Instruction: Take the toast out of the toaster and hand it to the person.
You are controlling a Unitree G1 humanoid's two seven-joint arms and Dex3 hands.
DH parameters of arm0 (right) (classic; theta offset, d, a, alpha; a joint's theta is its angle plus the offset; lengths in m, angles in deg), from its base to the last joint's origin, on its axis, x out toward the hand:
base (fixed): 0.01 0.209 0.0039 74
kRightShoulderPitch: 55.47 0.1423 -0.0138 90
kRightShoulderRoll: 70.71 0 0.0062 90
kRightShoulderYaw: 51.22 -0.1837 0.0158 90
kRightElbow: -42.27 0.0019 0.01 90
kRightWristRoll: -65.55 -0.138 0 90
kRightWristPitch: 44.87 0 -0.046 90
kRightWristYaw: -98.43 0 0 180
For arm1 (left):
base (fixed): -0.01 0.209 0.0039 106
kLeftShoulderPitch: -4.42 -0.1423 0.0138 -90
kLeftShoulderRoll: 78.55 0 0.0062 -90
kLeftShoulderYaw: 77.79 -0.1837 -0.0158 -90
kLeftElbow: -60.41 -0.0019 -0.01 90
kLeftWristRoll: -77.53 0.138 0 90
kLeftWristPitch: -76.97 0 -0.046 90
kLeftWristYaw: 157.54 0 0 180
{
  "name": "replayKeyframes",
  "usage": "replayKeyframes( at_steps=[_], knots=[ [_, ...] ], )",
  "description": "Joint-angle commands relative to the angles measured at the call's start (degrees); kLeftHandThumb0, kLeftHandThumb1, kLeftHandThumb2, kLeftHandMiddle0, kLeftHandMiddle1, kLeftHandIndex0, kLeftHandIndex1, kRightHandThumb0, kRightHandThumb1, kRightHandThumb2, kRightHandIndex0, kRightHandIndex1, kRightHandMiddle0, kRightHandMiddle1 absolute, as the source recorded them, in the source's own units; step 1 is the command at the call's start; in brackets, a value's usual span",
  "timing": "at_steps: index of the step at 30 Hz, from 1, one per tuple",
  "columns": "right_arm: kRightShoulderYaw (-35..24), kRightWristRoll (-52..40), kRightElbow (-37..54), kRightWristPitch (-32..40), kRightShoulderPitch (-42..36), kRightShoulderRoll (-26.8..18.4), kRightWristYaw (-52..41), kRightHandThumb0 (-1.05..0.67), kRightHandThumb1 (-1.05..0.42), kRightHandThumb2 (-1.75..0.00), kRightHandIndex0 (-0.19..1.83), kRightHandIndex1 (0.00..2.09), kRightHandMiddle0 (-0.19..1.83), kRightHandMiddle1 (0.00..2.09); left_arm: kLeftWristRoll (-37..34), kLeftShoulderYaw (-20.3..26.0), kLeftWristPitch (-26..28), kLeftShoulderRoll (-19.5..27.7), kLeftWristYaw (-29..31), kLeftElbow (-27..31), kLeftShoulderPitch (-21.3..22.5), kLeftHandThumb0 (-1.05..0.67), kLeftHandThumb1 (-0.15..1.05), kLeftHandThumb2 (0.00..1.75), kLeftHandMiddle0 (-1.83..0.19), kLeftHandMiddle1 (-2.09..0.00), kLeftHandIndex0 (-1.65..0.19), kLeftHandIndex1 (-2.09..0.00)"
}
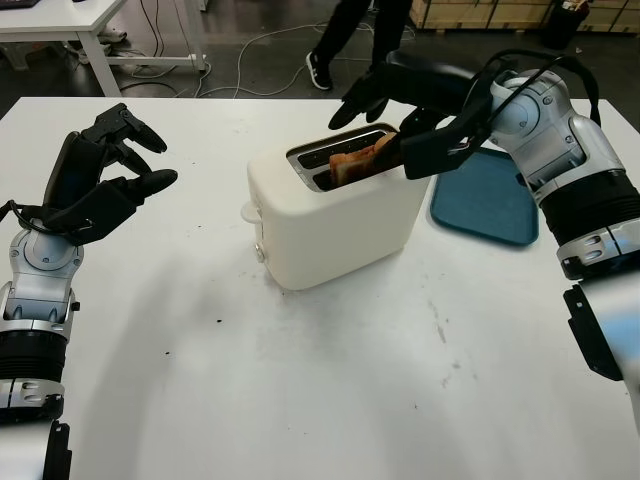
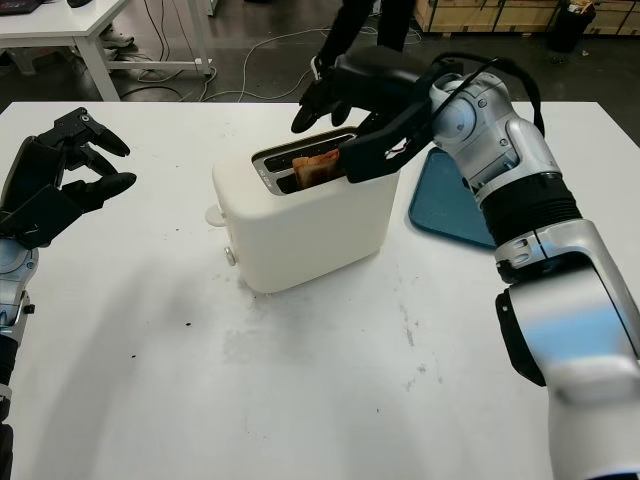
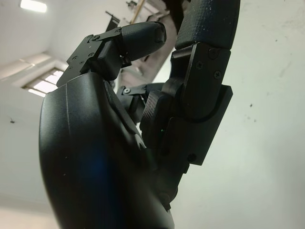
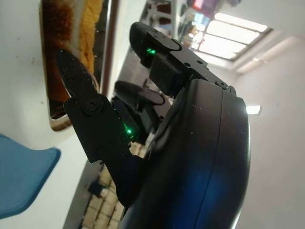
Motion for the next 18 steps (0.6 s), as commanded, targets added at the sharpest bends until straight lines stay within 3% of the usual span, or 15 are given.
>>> replayKeyframes(
  at_steps=[1,7,12,16,18],
  knots=[
    [0.4,0.63,-0.37,-0.33,0.21,0.51,0.0,-0.43,-0.65,0.0,0.6,0.79,0.89,0.01,0.06,0.35,-0.76,-0.22,-0.66,-0.07,-0.31,-1.05,0.92,0.17,-0.51,-1.55,-0.38,-1.54],
    [0.82,0.73,-0.22,-0.16,-0.21,0.67,-0.29,-0.41,-0.64,0.0,0.7,0.66,0.93,0.02,0.16,0.29,-0.89,-0.1,-0.72,-0.06,-0.39,-1.05,0.92,0.18,-0.51,-1.55,-0.37,-1.54],
    [0.7,-0.26,-1.16,-1.17,-0.65,0.95,-0.58,-0.35,-0.63,0.0,0.76,0.7,0.97,0.04,0.25,0.27,-0.79,-0.14,-0.88,-0.11,-0.35,-1.05,0.92,0.17,-0.51,-1.55,-0.38,-1.54],
    [0.72,-0.34,-1.52,-0.83,-0.92,1.17,-0.97,-0.35,-0.62,0.0,0.72,1.09,1.01,0.04,0.02,0.28,-0.59,-0.15,-0.72,-0.18,-0.39,-1.05,0.92,0.17,-0.51,-1.54,-0.38,-1.53],
    [0.93,0.1,-1.24,-0.41,-0.97,1.1,-1.22,-0.36,-0.62,0.0,0.72,1.16,1.01,0.04,0.03,0.28,-0.6,-0.11,-0.68,-0.01,-0.45,-1.05,0.92,0.17,-0.51,-1.54,-0.38,-1.53]
  ],
)
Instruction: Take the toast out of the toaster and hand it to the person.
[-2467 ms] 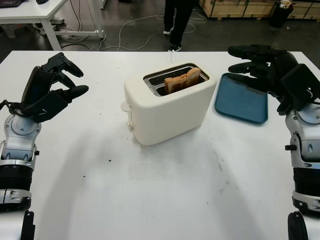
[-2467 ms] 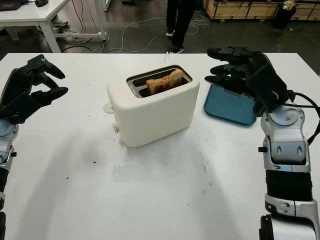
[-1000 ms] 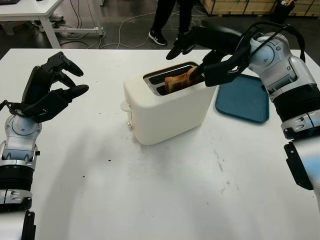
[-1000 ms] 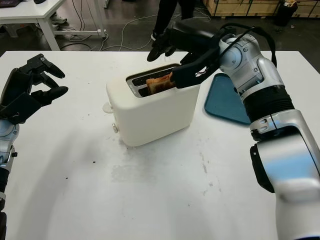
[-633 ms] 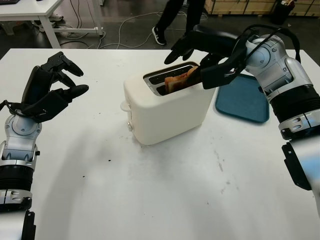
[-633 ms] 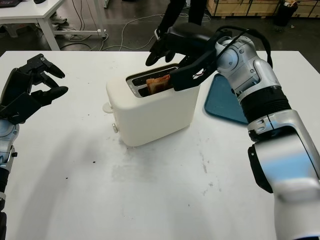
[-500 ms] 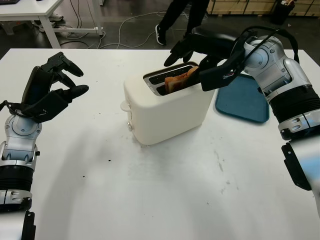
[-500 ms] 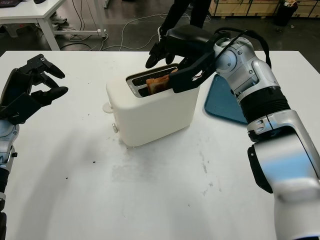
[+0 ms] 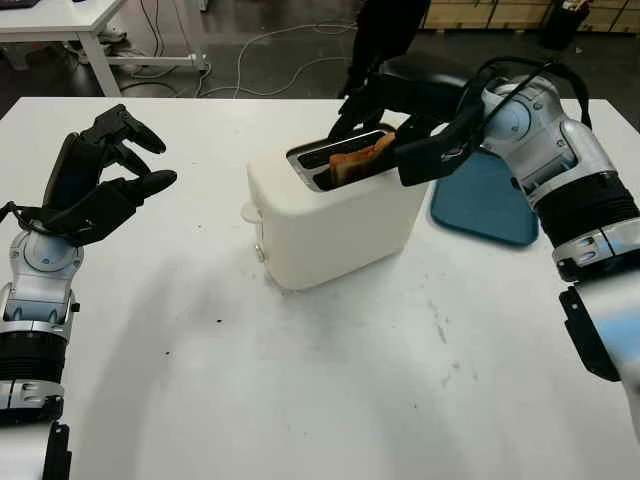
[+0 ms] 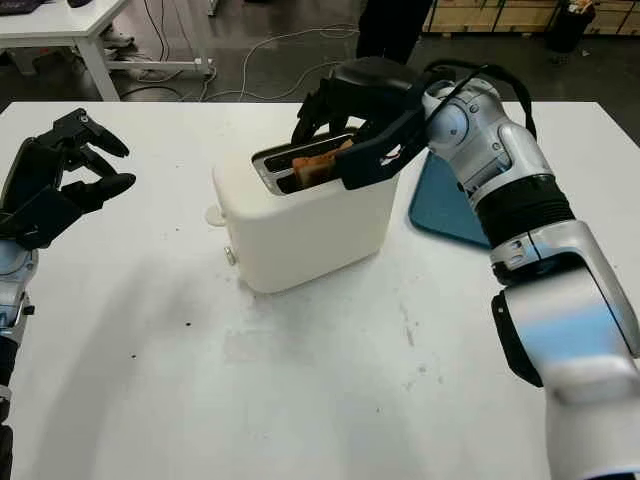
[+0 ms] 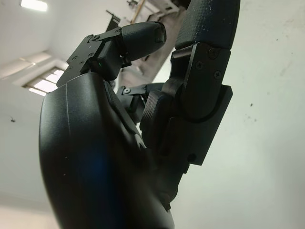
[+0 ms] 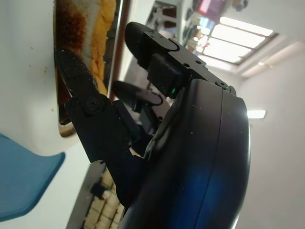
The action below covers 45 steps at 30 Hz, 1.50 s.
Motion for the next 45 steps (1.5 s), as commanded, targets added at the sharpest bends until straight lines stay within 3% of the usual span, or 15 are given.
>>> replayKeyframes(
  at_steps=[1,3,8,9,12,17,21,22,26,29,32,34,36,38,45],
  knots=[
    [0.44,0.33,0.09,0.11,-0.69,0.15,-0.89,-0.36,-0.62,0.0,0.71,1.18,1.01,0.03,0.04,0.27,-0.48,-0.08,-0.27,0.17,-0.39,-1.05,0.92,0.17,-0.51,-1.54,-0.38,-1.53],
    [0.61,0.56,0.25,0.34,-0.73,0.09,-1.14,-0.35,-0.62,0.0,0.69,1.17,1.0,0.03,-0.01,0.27,-0.44,0.0,-0.12,0.17,-0.37,-1.05,0.92,0.17,-0.5,-1.54,-0.38,-1.53],
    [0.98,0.36,-0.47,-1.22,-0.78,-0.27,-1.97,-0.32,-0.63,0.0,0.77,0.89,1.03,0.03,-0.13,0.33,-0.6,-0.09,-0.17,-0.04,-0.3,-1.05,0.92,0.17,-0.5,-1.55,-0.38,-1.53],
    [1.19,0.53,-0.56,-1.4,-0.76,-0.34,-2.13,-0.32,-0.64,0.0,0.81,0.89,1.03,0.03,-0.01,0.3,-0.56,-0.06,-0.26,0.05,-0.32,-1.05,0.92,0.17,-0.5,-1.55,-0.38,-1.53],
    [1.82,1.12,-0.41,-0.35,-0.8,-0.41,-3.06,-0.33,-0.67,-0.01,0.79,1.18,1.03,0.02,0.55,0.15,-0.8,0.07,-0.62,-0.06,-0.37,-1.05,0.92,0.17,-0.5,-1.55,-0.38,-1.53],
    [1.33,-0.54,-1.34,0.14,-1.11,0.04,-4.85,-0.29,-0.68,0.0,0.87,0.87,1.13,0.05,0.31,0.26,-0.59,0.03,-0.48,0.26,-0.46,-1.05,0.92,0.18,-0.5,-1.55,-0.37,-1.54],
    [1.53,-0.7,-2.59,-0.18,-0.86,0.21,-5.56,-0.33,-0.67,0.0,0.96,0.99,1.27,0.16,0.24,0.25,-0.31,0.07,-0.34,0.44,-0.47,-1.05,0.92,0.18,-0.5,-1.55,-0.37,-1.54],
    [1.61,-0.74,-3.12,-0.44,-0.73,0.26,-5.78,-0.36,-0.67,0.0,0.94,1.08,1.26,0.23,0.21,0.25,-0.35,0.06,-0.32,0.39,-0.45,-1.05,0.92,0.17,-0.5,-1.55,-0.37,-1.54],
    [1.98,-0.25,-6.61,-3.47,-0.8,0.63,-3.42,-0.51,-0.72,0.0,0.9,1.51,0.94,1.18,0.42,0.23,-1.0,0.1,-0.6,-0.25,-0.36,-1.05,0.92,0.18,-0.5,-1.55,-0.37,-1.54],
    [2.51,1.06,-9.71,-7.94,-1.03,0.72,1.69,-0.55,-0.78,-0.01,0.98,1.72,0.88,1.65,0.57,0.16,-0.63,0.17,-0.6,-0.02,-0.39,-1.05,0.92,0.19,-0.5,-1.55,-0.37,-1.54],
    [3.83,3.81,-11.76,-10.65,-0.56,0.44,7.73,-0.58,-0.88,-0.05,1.06,1.74,0.9,1.72,0.4,0.23,-0.33,0.06,-0.55,0.22,-0.44,-1.05,0.92,0.19,-0.5,-1.56,-0.37,-1.54],
    [4.19,4.89,-13.18,-12.42,-0.15,0.38,11.2,-0.58,-0.91,-0.1,1.08,1.74,0.91,1.66,0.42,0.21,-0.35,0.08,-0.55,0.18,-0.42,-1.05,0.92,0.18,-0.5,-1.55,-0.37,-1.54],
    [4.37,5.71,-14.32,-13.26,0.3,0.36,14.2,-0.59,-0.92,-0.28,1.09,1.74,0.9,1.61,0.25,0.21,-0.45,0.07,-0.36,0.04,-0.37,-1.05,0.92,0.18,-0.5,-1.55,-0.37,-1.54],
    [4.52,6.77,-15.03,-13.68,0.8,0.27,17.78,-0.53,-0.92,-0.33,1.12,1.74,0.87,1.71,0.04,0.26,-0.76,0.0,-0.28,-0.24,-0.32,-1.05,0.92,0.17,-0.5,-1.55,-0.37,-1.54],
    [0.15,2.4,-18.7,-13.46,5.16,0.07,19.56,-0.39,-0.92,-0.27,1.06,1.75,0.82,1.74,0.0,0.25,-1.04,-0.06,-0.3,-0.45,-0.35,-1.05,0.92,0.18,-0.5,-1.54,-0.37,-1.53]
  ],
)
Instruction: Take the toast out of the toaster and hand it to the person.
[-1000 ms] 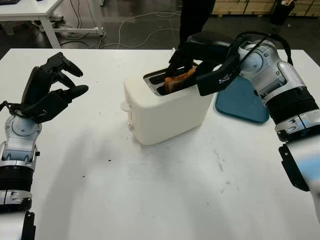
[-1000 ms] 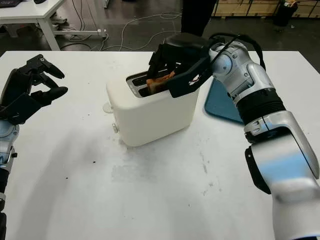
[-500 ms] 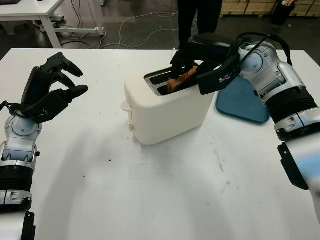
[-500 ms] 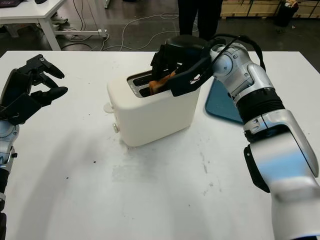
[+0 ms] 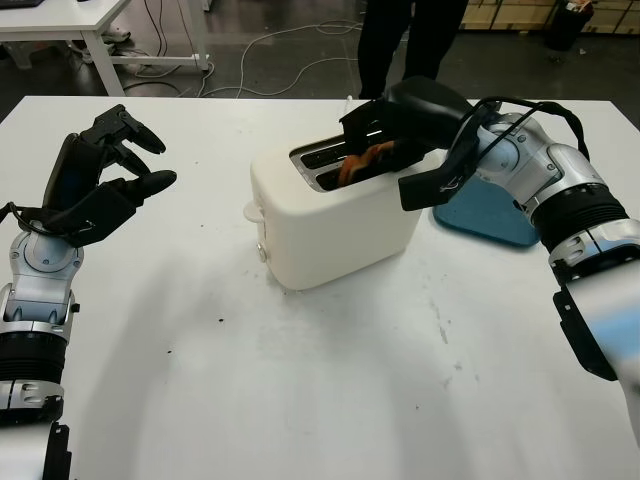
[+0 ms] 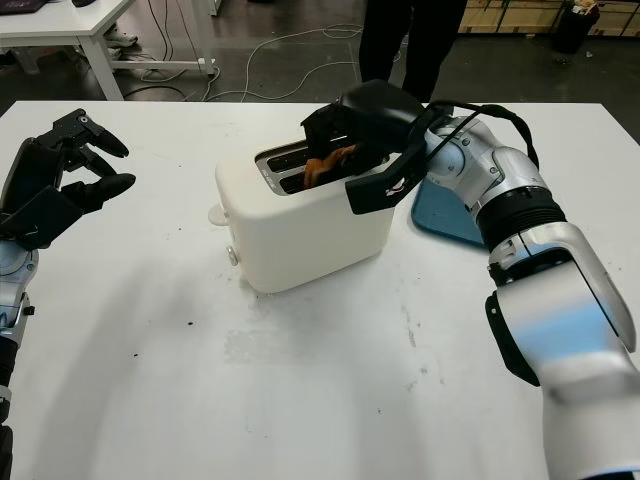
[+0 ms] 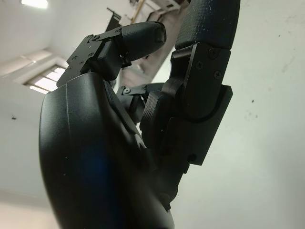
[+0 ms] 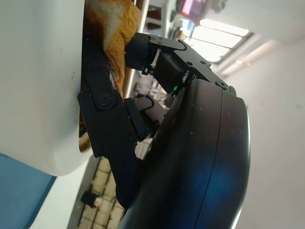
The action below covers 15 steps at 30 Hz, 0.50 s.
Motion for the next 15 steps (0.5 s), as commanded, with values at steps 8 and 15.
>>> replayKeyframes(
  at_steps=[8,15],
  knots=[
    [-11.93,-9.8,-3.68,4.07,8.42,-1.73,0.71,-0.33,-0.92,-0.24,1.07,1.75,0.85,1.75,-0.02,0.21,-0.79,-0.04,-0.13,-0.14,-0.22,-1.05,0.92,0.16,-0.51,-1.54,-0.38,-1.53],
    [-19.29,-16.7,-4.14,8.49,11.8,-4.35,-1.93,-0.42,-0.92,-0.26,1.18,1.75,1.0,1.75,0.03,0.15,0.53,0.09,0.16,0.99,-0.2,-1.05,0.92,0.17,-0.51,-1.55,-0.38,-1.54]
  ],
)
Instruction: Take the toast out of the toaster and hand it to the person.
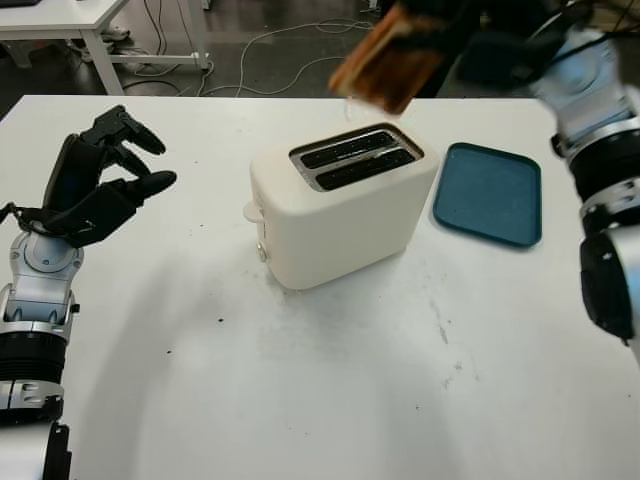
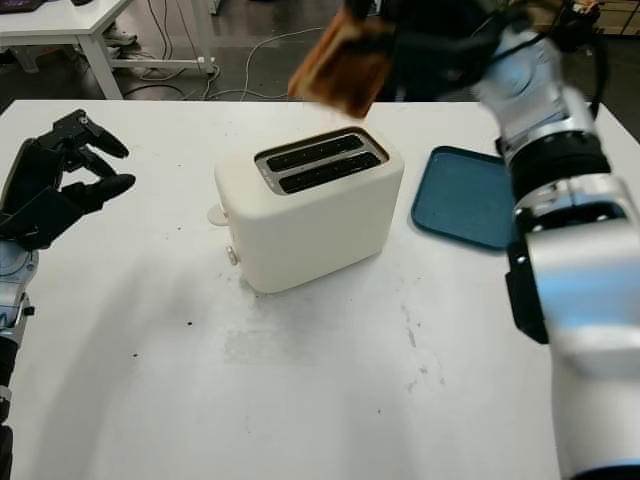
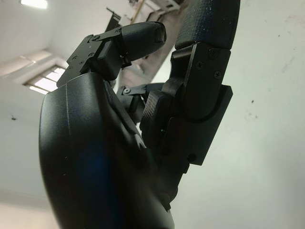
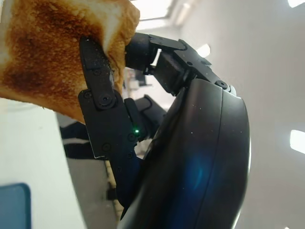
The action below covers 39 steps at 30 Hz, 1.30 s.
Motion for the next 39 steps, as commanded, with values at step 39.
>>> replayKeyframes(
  at_steps=[39],
  knots=[
    [-7.58,-5.1,-10.77,34.0,-6.8,6.94,22.51,-0.34,-0.92,-0.2,0.89,1.75,0.49,1.75,-0.3,0.3,-0.63,-0.07,0.22,-0.22,-0.29,-1.05,0.92,0.16,-0.51,-1.54,-0.38,-1.53]
  ],
)
